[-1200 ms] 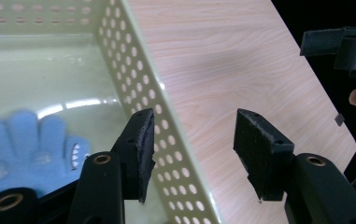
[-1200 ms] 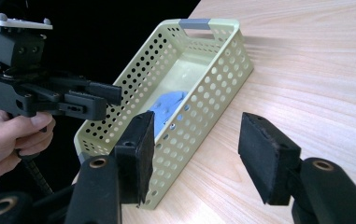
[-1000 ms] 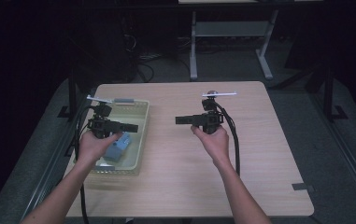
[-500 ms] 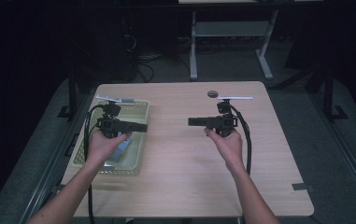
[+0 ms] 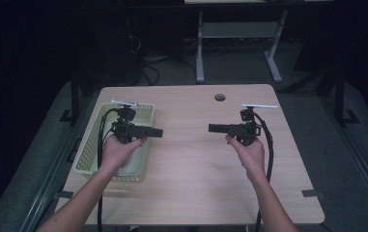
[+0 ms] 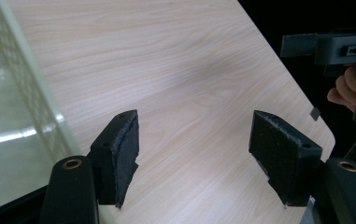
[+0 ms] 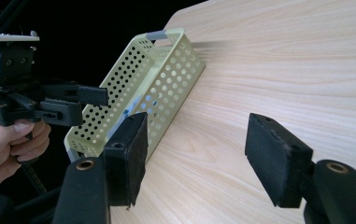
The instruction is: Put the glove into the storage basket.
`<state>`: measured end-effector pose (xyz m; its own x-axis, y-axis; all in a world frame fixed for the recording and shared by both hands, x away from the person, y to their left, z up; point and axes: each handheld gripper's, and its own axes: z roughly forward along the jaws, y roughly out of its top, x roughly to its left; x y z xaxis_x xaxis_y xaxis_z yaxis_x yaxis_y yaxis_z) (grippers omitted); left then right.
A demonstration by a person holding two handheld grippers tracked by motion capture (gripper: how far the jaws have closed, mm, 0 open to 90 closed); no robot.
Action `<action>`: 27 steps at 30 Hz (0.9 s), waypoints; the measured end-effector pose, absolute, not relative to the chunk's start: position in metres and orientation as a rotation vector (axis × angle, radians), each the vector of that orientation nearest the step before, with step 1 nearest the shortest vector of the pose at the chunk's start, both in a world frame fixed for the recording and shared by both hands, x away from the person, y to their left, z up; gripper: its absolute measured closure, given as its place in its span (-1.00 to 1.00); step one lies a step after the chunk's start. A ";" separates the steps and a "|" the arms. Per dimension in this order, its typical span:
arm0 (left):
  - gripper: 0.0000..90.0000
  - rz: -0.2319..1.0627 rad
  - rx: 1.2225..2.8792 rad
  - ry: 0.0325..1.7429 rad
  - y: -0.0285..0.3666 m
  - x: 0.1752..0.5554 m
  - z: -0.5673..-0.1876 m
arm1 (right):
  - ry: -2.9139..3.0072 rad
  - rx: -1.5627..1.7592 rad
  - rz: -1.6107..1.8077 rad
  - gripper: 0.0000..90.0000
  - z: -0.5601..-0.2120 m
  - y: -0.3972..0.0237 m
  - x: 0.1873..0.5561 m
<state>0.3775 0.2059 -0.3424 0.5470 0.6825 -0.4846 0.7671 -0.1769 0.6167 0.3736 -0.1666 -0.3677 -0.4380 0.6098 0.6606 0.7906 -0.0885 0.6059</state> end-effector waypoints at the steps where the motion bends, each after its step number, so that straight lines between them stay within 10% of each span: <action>1: -0.26 -0.119 1.905 1.175 0.203 0.377 -0.342 | -1.994 -1.558 -1.556 -0.14 -0.368 -0.169 0.373; 27: -0.38 -0.143 1.951 1.047 0.145 0.365 -0.350 | -1.969 -1.692 -1.522 -0.27 -0.395 -0.230 0.346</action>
